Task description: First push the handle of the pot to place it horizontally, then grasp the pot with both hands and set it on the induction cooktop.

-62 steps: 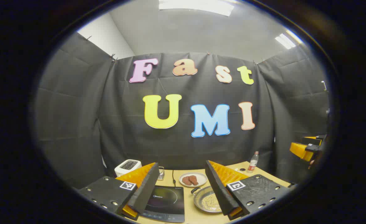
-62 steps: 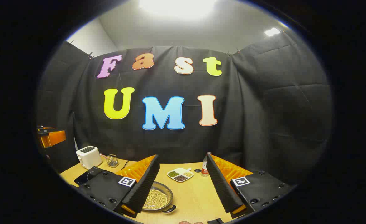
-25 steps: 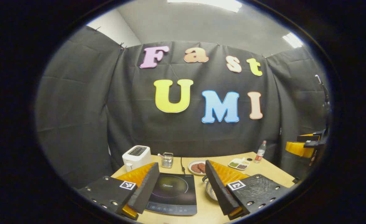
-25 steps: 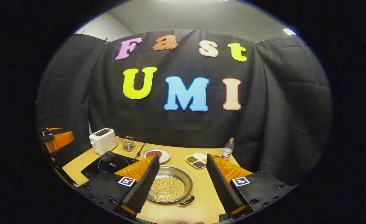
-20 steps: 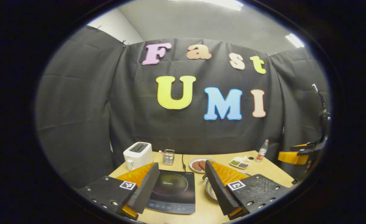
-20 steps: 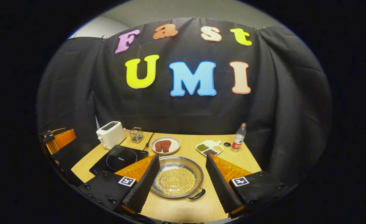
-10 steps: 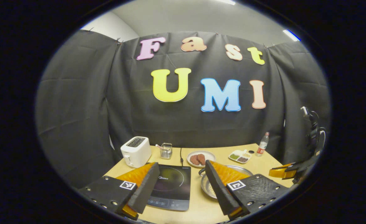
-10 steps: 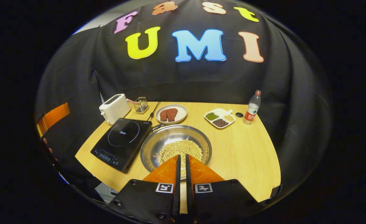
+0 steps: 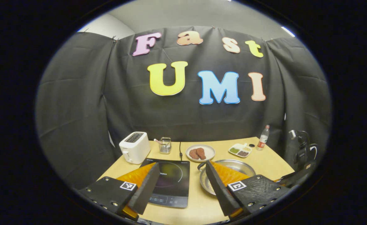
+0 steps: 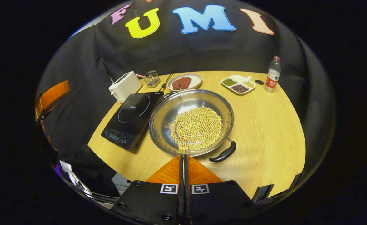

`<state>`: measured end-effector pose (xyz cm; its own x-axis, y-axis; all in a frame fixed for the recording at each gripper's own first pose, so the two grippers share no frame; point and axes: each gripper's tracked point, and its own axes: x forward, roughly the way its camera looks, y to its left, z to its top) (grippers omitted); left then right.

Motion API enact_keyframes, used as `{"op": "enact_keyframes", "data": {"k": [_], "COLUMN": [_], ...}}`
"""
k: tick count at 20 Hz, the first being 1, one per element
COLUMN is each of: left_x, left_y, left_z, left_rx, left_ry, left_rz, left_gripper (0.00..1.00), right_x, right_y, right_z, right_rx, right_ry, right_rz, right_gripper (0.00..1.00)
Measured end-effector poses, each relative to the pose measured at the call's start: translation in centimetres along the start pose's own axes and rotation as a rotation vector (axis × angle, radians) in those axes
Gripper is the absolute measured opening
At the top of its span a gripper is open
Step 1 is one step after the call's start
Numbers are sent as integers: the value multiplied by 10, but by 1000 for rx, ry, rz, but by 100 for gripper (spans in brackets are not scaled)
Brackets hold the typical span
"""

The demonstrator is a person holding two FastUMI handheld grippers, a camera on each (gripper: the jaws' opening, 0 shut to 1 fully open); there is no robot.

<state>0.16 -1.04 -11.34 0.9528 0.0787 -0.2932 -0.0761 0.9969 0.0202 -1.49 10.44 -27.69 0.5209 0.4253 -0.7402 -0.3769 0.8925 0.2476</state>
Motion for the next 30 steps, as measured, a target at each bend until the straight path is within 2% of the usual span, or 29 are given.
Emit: {"op": "enact_keyframes", "data": {"k": [5, 8, 10, 11, 15, 20, 25, 30], "left_x": [-9, -15, -18, -19, -20, -21, -15, -8], "left_y": [1, 3, 7, 9, 13, 14, 10, 0], "left_z": [-12, -21, -25, -28, -39, -43, -42, -39], "left_rx": [11, 1, -4, -9, -27, -26, -42, -41], "left_ry": [27, 45, 56, 62, 95, 106, 113, 104], "left_rz": [21, 39, 67, 76, 110, 132, 142, 138], "left_gripper": [88, 90, 88, 90, 88, 88, 88, 88], "right_x": [17, 30, 38, 43, 60, 70, 77, 79], "right_y": [-15, -16, -18, -17, -20, -31, -31, -45], "right_z": [-18, -26, -35, -36, -39, -33, -30, -24], "right_rx": [22, 44, 33, 36, 28, 36, 65, 27], "right_ry": [56, 97, 137, 149, 186, 196, 201, 198], "right_rz": [-25, -6, 3, 8, -4, -30, -17, -38], "right_gripper": [2, 2, 2, 2, 2, 2, 2, 2]}}
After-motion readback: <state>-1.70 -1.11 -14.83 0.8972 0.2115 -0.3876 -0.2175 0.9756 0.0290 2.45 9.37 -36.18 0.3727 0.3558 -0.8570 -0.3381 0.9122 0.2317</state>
